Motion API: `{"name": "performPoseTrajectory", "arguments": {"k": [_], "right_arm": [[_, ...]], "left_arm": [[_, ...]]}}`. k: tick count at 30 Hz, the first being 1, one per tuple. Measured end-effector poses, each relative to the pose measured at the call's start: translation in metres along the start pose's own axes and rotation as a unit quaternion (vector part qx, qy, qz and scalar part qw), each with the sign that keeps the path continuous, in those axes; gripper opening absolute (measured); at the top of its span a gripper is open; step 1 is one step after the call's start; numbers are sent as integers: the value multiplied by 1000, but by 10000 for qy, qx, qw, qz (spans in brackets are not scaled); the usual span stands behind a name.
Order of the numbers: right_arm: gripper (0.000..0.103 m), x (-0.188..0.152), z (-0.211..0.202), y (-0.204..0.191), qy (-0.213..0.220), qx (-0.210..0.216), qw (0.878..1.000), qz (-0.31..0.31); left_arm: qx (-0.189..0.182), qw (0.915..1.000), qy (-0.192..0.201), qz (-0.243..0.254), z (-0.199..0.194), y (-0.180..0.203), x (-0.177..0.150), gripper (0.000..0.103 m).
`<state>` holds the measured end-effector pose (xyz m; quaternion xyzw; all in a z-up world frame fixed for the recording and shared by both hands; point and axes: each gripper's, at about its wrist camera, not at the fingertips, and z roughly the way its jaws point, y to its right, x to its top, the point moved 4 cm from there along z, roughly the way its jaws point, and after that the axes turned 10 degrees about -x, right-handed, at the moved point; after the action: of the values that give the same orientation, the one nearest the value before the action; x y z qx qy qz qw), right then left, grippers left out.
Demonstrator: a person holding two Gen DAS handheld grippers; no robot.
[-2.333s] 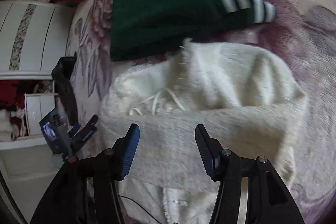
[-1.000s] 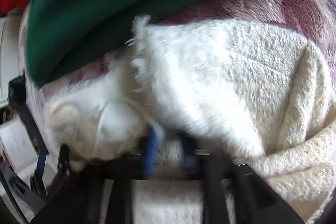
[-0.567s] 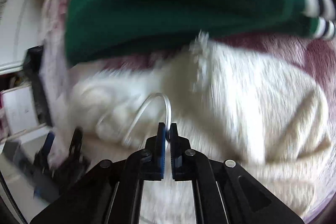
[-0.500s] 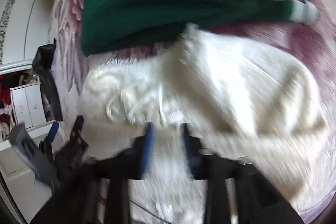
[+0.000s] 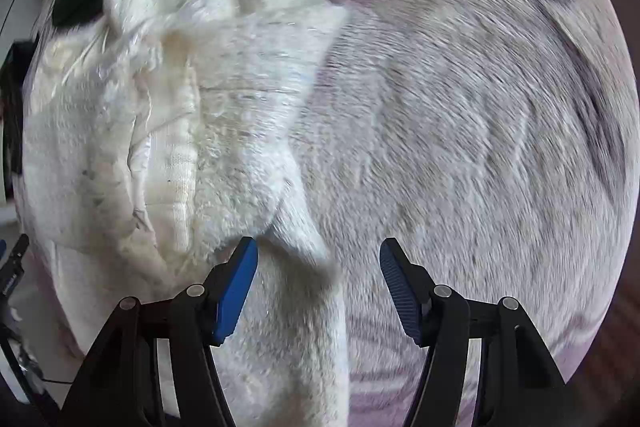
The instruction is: Fold large clothes
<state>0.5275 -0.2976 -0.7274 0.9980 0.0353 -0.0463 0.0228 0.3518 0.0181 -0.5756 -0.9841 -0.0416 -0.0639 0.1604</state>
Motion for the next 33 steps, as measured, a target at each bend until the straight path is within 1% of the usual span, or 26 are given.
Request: {"name": "performPoseTrajectory", "arguments": {"k": [1, 2, 3, 4, 5, 6, 8, 9, 10, 11, 12, 13, 14, 15, 16, 17, 18, 20, 21, 22, 23, 24, 26, 28, 29, 33], "right_arm": [[39, 3, 4, -2, 100, -94, 9998, -110], [14, 6, 6, -6, 97, 100, 9999, 6], [12, 7, 3, -2, 185, 83, 9993, 300], [11, 9, 3, -16, 306, 76, 9981, 530], [10, 8, -1, -9, 422, 143, 9950, 891], [9, 2, -3, 19, 440, 279, 9902, 1297], [9, -8, 8, 40, 292, 658, 9753, 2089], [9, -13, 17, 46, 155, 929, 9660, 2406], [9, -15, 20, 49, 79, 1119, 9594, 2589], [9, -15, 20, 49, 47, 1246, 9569, 2622], [10, -14, 17, 46, -49, 1297, 9602, 2472], [14, -16, 12, 52, -158, 1322, 9635, 2322], [27, -17, 4, 61, -287, 1264, 9676, 2169], [42, -33, -3, 65, -403, 1193, 9713, 2018], [49, -42, -6, 63, -522, 1162, 9735, 1898], [61, -56, -6, 65, -646, 1171, 9747, 1794], [68, -68, -2, 61, -839, 1106, 9758, 1691], [68, -91, 15, 46, -1223, 1203, 9739, 1487], [60, -103, 24, 35, -1333, 1223, 9739, 1371], [44, -111, 27, 30, -1216, 1055, 9775, 1366], [22, -114, 26, 27, -1038, 888, 9806, 1408], [9, -116, 19, 26, -908, 754, 9819, 1480], [6, -120, 0, 31, -692, 503, 9813, 1722], [6, -130, -6, 41, -698, 488, 9752, 2042], [6, -134, -7, 38, -748, 426, 9743, 2080], [7, -121, -4, 22, -976, 161, 9786, 1802]], "left_arm": [[49, 9999, -87, -34, 4, -1, -10, 95], [117, 9998, -165, -79, 7, -3, -19, 95], [166, 9995, -252, -134, 10, -6, -27, 95], [206, 9989, -344, -231, 13, -11, -35, 95], [248, 9982, -407, -367, 15, -18, -42, 95], [301, 9972, -464, -500, 17, -26, -48, 95], [369, 9954, -568, -677, 19, -36, -57, 95], [383, 9948, -580, -747, 20, -40, -60, 95], [409, 9940, -601, -813, 19, -44, -65, 95], [412, 9937, -612, -843, 18, -46, -68, 95], [401, 9935, -598, -878, 17, -49, -69, 95], [385, 9933, -584, -919, 16, -52, -72, 95], [359, 9932, -585, -943, 15, -53, -75, 95], [328, 9931, -584, -966, 15, -55, -77, 95], [292, 9930, -587, -982, 14, -54, -80, 95], [276, 9931, -580, -980, 14, -55, -82, 95], [268, 9933, -570, -966, 15, -54, -84, 95], [232, 9940, -569, -904, 17, -52, -89, 95], [214, 9946, -562, -851, 20, -51, -92, 95], [208, 9950, -583, -786, 22, -48, -94, 95], [199, 9953, -606, -734, 25, -46, -97, 95], [183, 9955, -623, -693, 28, -46, -101, 95], [133, 9957, -643, -650, 31, -46, -107, 95], [84, 9961, -646, -599, 34, -45, -111, 95], [69, 9962, -652, -565, 37, -46, -113, 95], [27, 9961, -665, -577, 42, -55, -115, 95]]}}
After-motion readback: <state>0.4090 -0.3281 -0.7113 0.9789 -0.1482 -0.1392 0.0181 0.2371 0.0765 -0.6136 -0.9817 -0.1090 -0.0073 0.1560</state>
